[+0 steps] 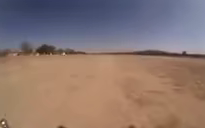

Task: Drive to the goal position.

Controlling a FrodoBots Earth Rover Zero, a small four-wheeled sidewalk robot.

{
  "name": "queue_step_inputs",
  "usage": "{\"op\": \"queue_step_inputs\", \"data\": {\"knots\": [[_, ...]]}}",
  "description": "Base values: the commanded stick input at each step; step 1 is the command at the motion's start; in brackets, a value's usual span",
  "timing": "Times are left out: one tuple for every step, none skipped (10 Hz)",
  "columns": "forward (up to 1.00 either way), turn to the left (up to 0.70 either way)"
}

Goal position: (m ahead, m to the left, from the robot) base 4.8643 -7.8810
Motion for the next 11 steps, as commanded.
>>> {"op": "queue_step_inputs", "data": {"knots": [[1.0,0.0],[1.0,0.0],[1.0,0.0],[1.0,0.0],[1.0,0.0],[1.0,0.0],[1.0,0.0],[1.0,0.0],[1.0,0.0],[1.0,0.0],[1.0,0.0]]}}
